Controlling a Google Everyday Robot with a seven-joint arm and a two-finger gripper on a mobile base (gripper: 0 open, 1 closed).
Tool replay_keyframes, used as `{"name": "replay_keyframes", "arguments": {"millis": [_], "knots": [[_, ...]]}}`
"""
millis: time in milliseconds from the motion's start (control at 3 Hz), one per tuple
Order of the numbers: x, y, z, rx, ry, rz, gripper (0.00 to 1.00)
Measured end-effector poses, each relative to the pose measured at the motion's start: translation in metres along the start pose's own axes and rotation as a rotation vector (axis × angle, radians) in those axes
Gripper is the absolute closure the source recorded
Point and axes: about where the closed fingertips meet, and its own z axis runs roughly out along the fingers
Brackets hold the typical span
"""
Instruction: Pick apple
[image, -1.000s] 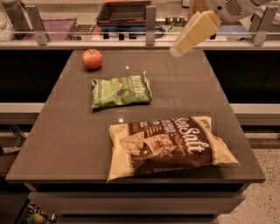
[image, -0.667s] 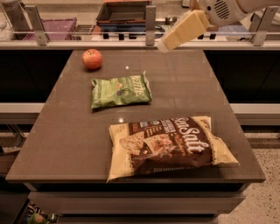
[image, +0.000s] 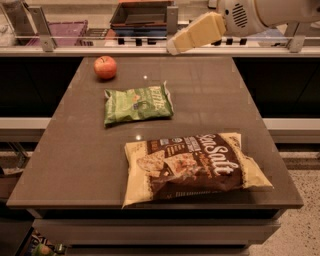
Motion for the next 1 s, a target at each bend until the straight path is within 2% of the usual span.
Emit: {"name": "replay_keyframes", "arguments": {"millis": [333, 667, 1000], "knots": [[0.0, 0.0, 0.0, 0.0, 0.0, 0.0, 0.0], [-0.01, 0.001, 0.018, -0.007, -0.001, -0.018, 0.0], [-0.02, 0.007, 0.055, -0.019, -0.001, -0.032, 0.0]]}}
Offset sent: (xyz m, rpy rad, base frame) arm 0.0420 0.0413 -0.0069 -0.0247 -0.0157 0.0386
